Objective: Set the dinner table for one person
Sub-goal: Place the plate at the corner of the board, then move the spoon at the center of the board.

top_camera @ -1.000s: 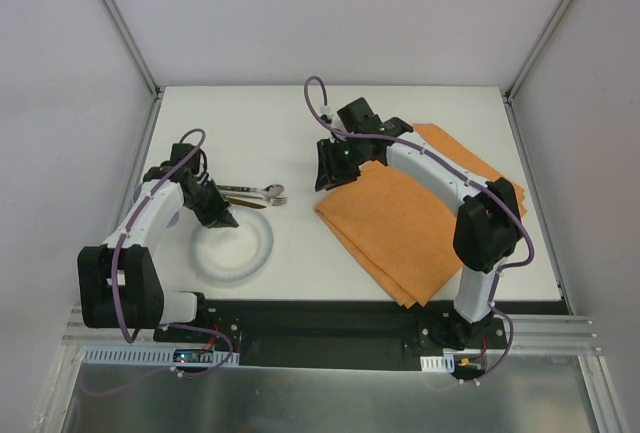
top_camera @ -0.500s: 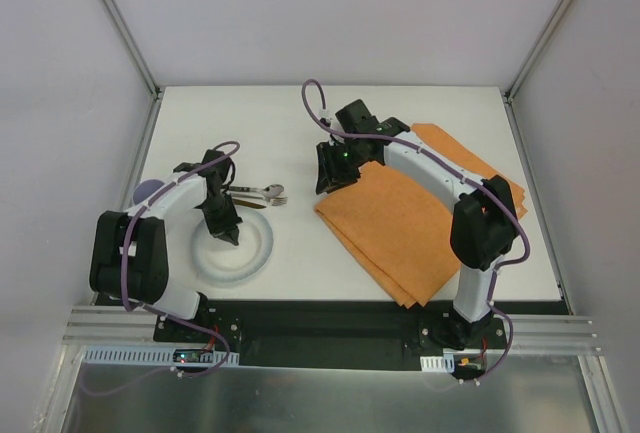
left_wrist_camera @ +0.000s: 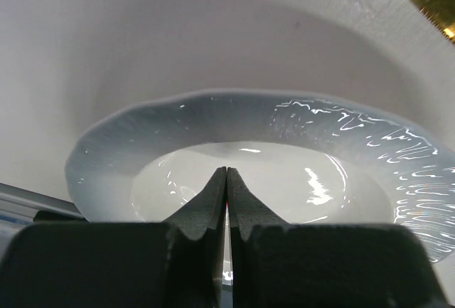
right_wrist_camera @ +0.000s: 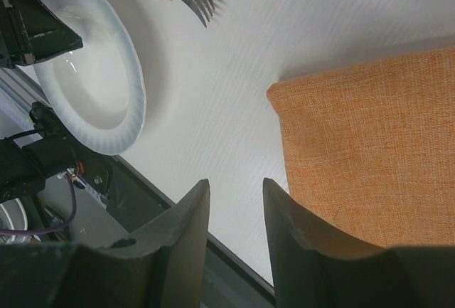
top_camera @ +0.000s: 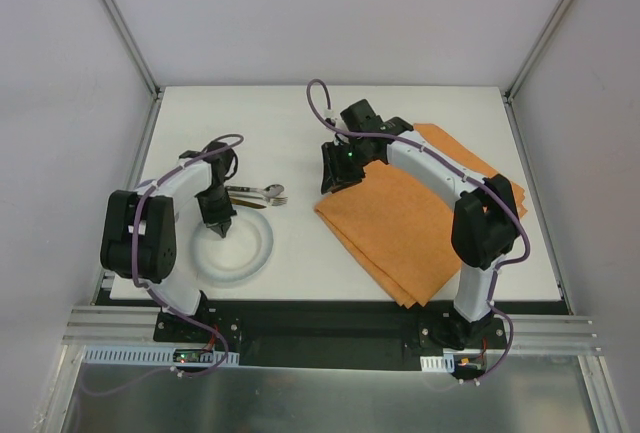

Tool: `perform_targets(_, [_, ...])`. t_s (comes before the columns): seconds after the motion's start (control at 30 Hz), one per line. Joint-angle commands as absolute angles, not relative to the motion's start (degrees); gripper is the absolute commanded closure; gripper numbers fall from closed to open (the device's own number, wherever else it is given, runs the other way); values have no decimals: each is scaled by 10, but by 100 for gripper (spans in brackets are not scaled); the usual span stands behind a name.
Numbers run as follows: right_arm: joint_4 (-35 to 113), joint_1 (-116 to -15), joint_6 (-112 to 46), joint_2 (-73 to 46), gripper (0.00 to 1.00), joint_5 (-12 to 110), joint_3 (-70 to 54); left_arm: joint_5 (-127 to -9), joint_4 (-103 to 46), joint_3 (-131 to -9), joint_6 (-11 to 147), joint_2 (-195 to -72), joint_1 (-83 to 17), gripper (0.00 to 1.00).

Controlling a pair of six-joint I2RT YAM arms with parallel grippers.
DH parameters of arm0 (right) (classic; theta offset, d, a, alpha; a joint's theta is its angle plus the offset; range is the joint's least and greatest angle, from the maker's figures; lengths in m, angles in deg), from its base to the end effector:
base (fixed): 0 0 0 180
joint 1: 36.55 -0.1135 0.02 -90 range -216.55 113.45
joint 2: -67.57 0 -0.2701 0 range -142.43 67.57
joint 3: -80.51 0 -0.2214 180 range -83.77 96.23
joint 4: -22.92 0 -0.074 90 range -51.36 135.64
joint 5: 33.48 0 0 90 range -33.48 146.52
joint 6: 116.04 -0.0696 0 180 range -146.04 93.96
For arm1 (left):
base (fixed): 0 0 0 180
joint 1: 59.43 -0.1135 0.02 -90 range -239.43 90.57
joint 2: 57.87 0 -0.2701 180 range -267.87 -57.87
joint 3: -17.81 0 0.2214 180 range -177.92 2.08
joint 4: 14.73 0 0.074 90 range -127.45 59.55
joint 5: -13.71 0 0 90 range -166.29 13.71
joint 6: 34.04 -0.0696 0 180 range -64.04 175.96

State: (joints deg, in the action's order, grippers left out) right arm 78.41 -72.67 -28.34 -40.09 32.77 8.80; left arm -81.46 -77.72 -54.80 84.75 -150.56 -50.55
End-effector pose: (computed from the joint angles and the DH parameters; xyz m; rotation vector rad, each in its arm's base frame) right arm 0.3087 0.2600 0.2607 -0.9176 2.4259 0.7835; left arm 0.2558 -0.0336 0.1650 -0.5262 2.9508 0.0695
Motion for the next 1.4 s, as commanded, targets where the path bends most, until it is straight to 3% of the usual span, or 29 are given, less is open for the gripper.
perform_targets(0.0, [792, -725, -274, -376, 61, 328, 88, -858, -802, -579, 829, -1521, -527, 100])
perform_targets(0.7, [793, -725, -272, -356, 62, 331, 63, -955, -823, -622, 795, -1546, -629, 100])
perform_targets(1.17, [783, -724, -273, -361, 62, 322, 49, -808, -835, -769, 797, -1524, -596, 97])
perform_targets(1.37, [778, -728, -280, -357, 62, 318, 44, -693, -832, -874, 792, -1633, -555, 96])
